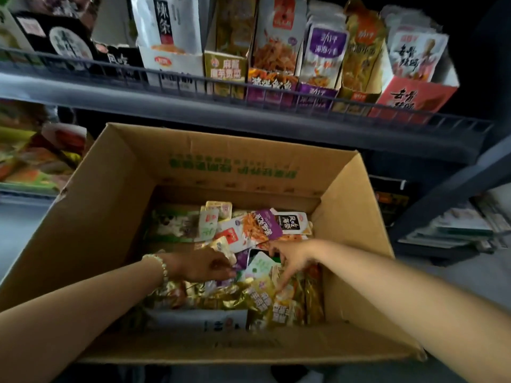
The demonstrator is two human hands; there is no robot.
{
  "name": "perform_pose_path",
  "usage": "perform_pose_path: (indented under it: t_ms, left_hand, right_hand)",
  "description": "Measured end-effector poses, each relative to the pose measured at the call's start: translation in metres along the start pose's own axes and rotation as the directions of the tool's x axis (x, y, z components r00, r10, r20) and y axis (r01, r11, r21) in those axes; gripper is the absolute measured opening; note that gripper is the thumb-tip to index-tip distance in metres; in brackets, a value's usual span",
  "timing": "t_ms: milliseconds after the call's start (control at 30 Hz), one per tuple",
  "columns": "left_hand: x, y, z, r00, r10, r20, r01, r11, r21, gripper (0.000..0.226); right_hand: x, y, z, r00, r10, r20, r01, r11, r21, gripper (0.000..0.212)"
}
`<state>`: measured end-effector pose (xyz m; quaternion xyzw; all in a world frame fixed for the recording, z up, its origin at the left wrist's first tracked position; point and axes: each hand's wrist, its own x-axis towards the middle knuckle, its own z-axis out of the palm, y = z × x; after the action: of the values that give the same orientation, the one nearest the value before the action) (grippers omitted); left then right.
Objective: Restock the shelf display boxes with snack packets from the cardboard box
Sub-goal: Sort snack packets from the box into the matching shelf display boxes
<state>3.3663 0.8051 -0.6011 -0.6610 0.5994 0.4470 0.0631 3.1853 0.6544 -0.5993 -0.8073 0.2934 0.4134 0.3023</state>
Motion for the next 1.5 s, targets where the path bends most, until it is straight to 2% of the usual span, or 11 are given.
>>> perform_pose_path:
  t_ms: [133,300,500,700,833,933,1067,1167,1300,1400,1500]
  left_hand:
    - [0.002,-0.008,0.026,0.991,0.050,-0.121,-0.070,0.984,-0.161,0.041]
    - [0.019,0.012,0.061,0.999,0.026,-0.026,-0.028,0.998,-0.065,0.046]
    - [0.024,0.023,0.061,0.998,0.002,-0.063,-0.006,0.998,-0.068,0.046]
    - [-0.006,-0.002,-0.017,0.964,-0.183,-0.195,0.152,0.975,-0.160,0.027]
    - [-0.039,-0.011,-0.064,0.871,-0.309,-0.381,0.132,0.896,-0.424,0.021]
    - [-0.063,0.008,-0.076,0.837,-0.315,-0.447,-0.076,0.743,-0.665,0.012]
    - [-0.071,0.046,-0.082,0.841,-0.245,-0.483,-0.351,0.433,-0.830,0.021]
    - [-0.059,0.067,-0.085,0.784,-0.254,-0.567,-0.500,0.281,-0.819,0.034]
    - [-0.045,0.075,-0.078,0.697,-0.191,-0.691,-0.538,0.498,-0.680,0.065]
    - [-0.042,0.083,-0.070,0.808,-0.030,-0.588,-0.475,0.558,-0.681,0.063]
    - [-0.042,0.076,-0.070,0.865,-0.079,-0.496,-0.434,0.377,-0.818,0.036]
  right_hand:
    - [-0.003,-0.001,0.006,0.999,-0.019,0.025,0.020,0.999,-0.039,0.077]
    - [-0.007,0.002,0.014,1.000,-0.002,0.012,0.005,0.980,-0.198,0.078]
    - [-0.004,0.006,0.015,0.995,-0.032,-0.091,0.023,0.995,-0.101,0.074]
    - [-0.008,0.009,-0.019,0.902,-0.027,-0.430,0.048,0.998,0.038,0.048]
    - [-0.012,0.008,-0.037,0.820,0.015,-0.572,0.084,0.986,0.146,0.032]
    - [-0.032,-0.020,-0.049,0.757,0.000,-0.654,0.358,0.837,0.414,0.031]
    - [-0.063,-0.067,-0.049,0.767,-0.076,-0.637,0.624,0.313,0.716,0.026]
    - [-0.064,-0.074,-0.047,0.612,0.031,-0.790,0.753,0.282,0.594,0.011]
    - [-0.064,-0.064,-0.054,0.454,0.158,-0.877,0.791,0.381,0.479,0.014]
    - [-0.063,-0.068,-0.052,0.492,0.094,-0.865,0.782,0.389,0.487,0.019]
    - [-0.063,-0.076,-0.052,0.571,-0.041,-0.820,0.795,0.276,0.540,0.044]
